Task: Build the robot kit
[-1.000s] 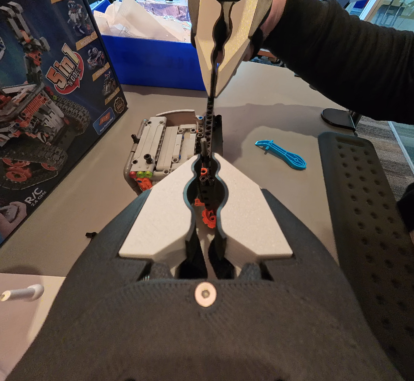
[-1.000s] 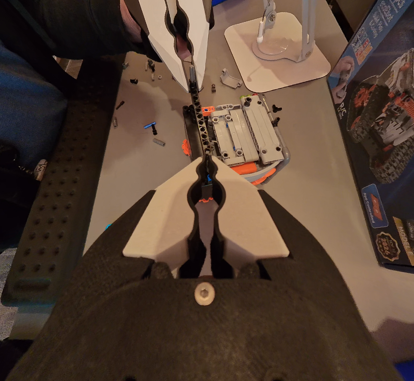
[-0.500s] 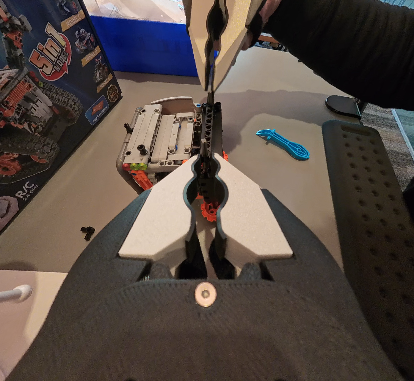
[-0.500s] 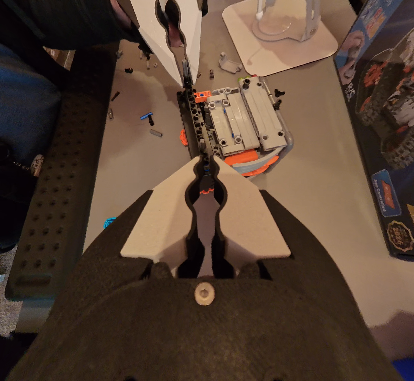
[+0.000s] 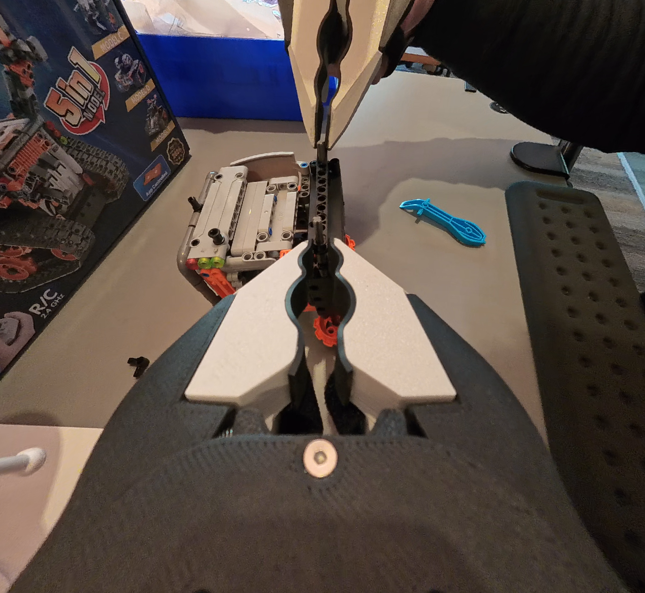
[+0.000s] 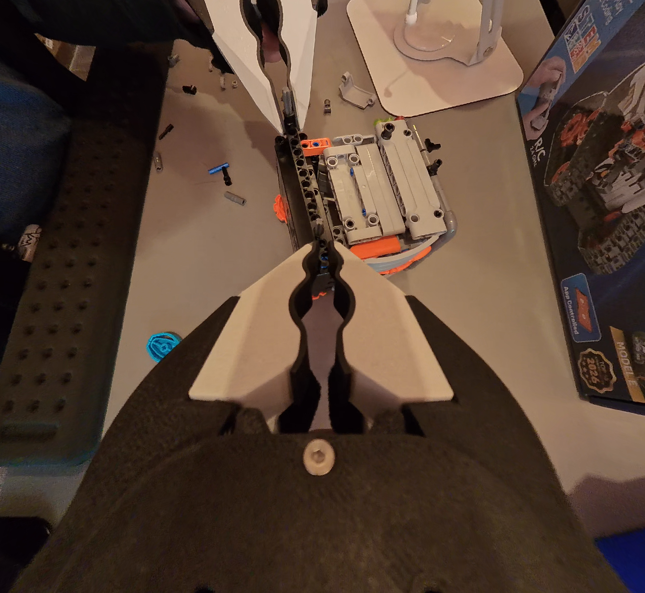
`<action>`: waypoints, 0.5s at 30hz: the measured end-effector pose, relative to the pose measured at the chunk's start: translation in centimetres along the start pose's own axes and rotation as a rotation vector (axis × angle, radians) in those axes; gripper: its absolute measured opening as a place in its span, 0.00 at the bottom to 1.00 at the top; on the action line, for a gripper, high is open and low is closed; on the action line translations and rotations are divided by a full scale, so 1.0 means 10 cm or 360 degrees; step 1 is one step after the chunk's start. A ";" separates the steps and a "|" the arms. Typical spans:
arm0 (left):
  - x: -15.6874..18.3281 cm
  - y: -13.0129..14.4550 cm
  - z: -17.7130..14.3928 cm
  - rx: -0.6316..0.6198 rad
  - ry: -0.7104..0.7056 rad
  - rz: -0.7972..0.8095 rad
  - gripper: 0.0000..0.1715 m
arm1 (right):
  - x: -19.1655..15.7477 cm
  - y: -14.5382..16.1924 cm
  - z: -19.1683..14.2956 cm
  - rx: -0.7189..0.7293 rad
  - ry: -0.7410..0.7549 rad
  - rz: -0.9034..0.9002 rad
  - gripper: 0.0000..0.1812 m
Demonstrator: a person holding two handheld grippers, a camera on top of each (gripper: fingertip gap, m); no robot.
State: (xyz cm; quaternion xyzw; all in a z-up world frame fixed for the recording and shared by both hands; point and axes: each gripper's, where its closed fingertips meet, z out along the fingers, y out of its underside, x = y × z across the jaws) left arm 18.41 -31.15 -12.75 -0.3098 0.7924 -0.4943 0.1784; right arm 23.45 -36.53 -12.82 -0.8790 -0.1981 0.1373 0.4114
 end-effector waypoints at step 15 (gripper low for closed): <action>0.05 0.02 -0.01 0.0119 -0.0087 0.0057 0.04 | -0.01 -0.01 0.03 -0.0124 0.0061 -0.0137 0.01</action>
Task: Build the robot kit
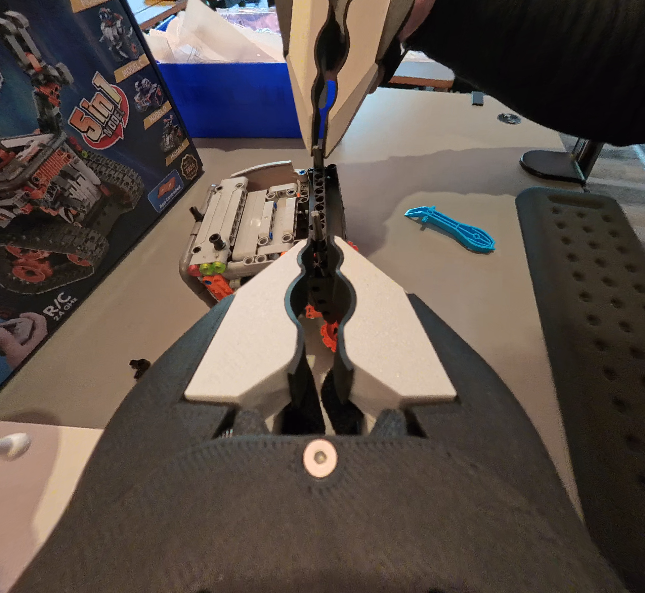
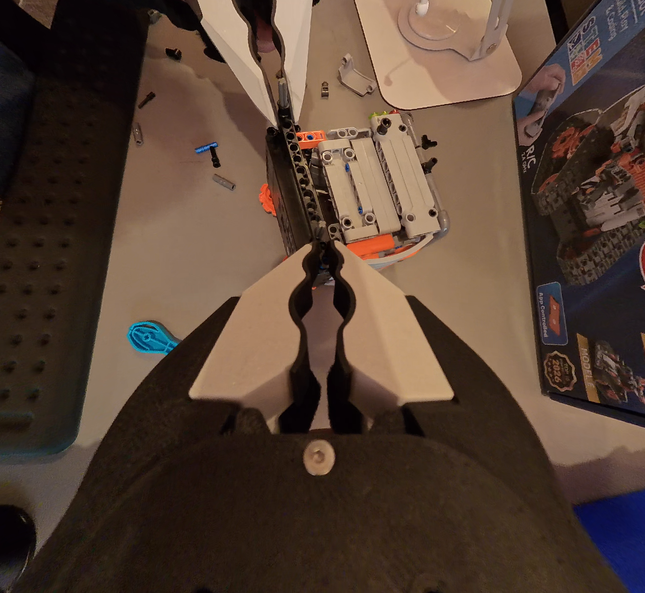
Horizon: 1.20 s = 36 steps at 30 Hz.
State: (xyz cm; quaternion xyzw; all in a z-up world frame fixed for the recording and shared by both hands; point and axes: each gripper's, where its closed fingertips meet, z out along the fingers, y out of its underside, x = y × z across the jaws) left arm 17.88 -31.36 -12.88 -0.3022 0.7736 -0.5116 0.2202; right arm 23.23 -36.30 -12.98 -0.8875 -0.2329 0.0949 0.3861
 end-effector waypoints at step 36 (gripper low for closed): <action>-0.05 -0.01 0.02 -0.0140 0.0109 0.0002 0.04 | 0.00 0.09 -0.02 -0.0053 -0.0060 -0.0073 0.03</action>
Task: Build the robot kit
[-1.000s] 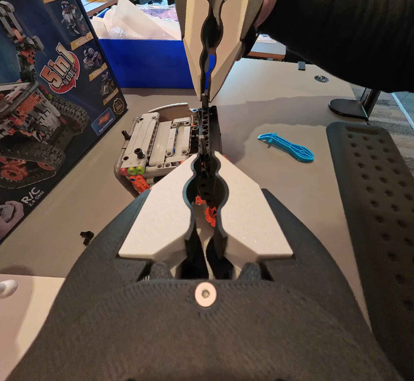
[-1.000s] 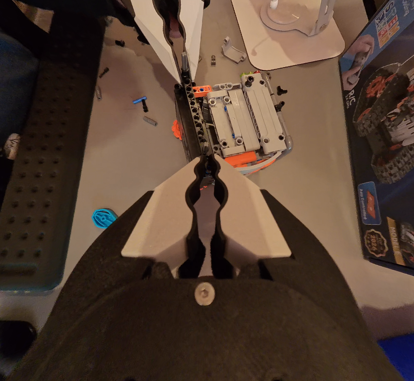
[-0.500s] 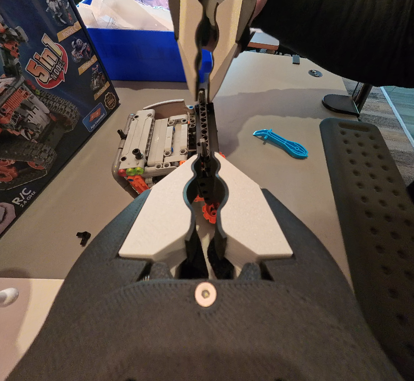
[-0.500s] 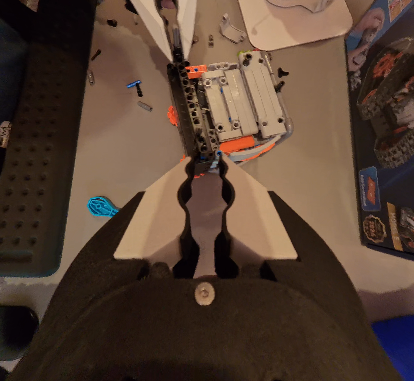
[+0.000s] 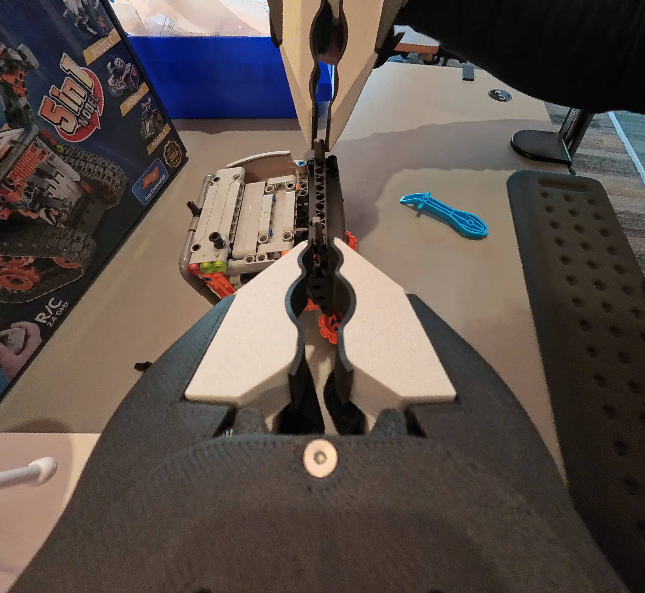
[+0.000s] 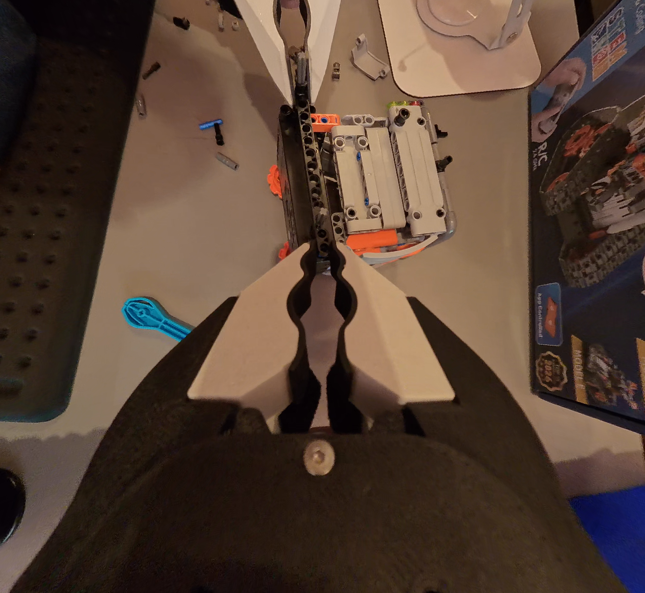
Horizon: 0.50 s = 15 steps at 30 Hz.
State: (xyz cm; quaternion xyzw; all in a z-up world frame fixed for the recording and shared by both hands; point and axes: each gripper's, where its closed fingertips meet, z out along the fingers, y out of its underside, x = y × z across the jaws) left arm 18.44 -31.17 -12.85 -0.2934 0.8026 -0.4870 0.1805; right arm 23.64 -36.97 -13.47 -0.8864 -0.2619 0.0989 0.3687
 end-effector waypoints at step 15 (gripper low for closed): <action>0.01 0.02 -0.02 0.0091 -0.0033 -0.0029 0.05 | -0.05 0.01 0.03 -0.0232 0.0068 -0.0114 0.02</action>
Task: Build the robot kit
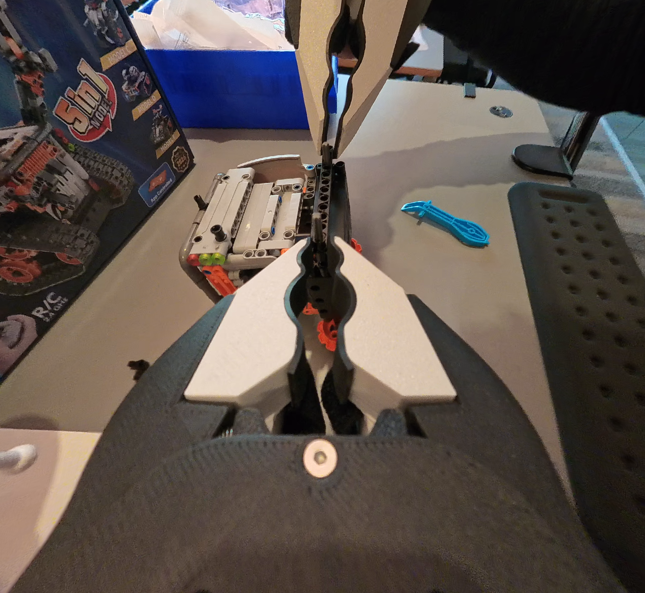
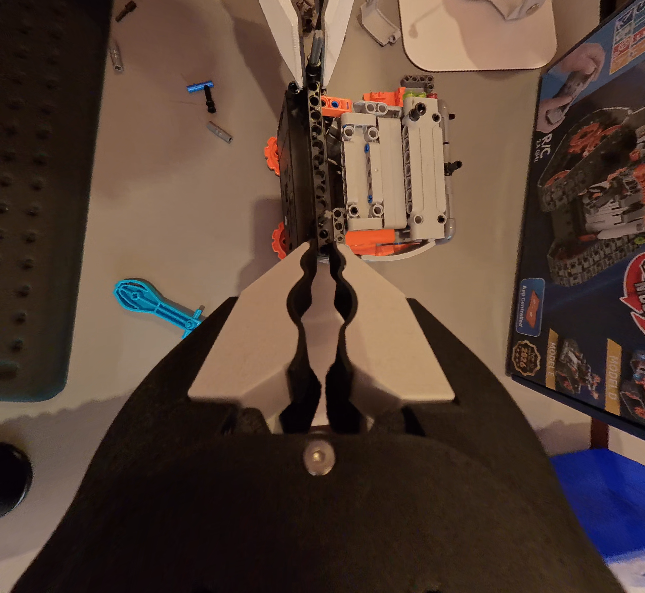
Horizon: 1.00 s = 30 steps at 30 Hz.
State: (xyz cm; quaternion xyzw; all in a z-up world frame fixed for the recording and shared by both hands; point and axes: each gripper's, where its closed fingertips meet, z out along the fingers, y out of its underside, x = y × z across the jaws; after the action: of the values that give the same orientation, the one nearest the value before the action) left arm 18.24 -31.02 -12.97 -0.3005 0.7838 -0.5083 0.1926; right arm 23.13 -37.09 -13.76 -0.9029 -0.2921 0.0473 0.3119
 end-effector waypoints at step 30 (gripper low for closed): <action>0.03 0.01 -0.02 0.0024 0.0140 -0.0174 0.05 | -0.02 0.00 0.02 -0.0237 -0.0260 0.0059 0.02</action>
State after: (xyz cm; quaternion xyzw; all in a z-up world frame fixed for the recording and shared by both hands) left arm 17.86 -31.09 -13.03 -0.3189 0.7700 -0.5365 0.1322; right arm 22.89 -37.06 -13.91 -0.9219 -0.3025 0.1048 0.2181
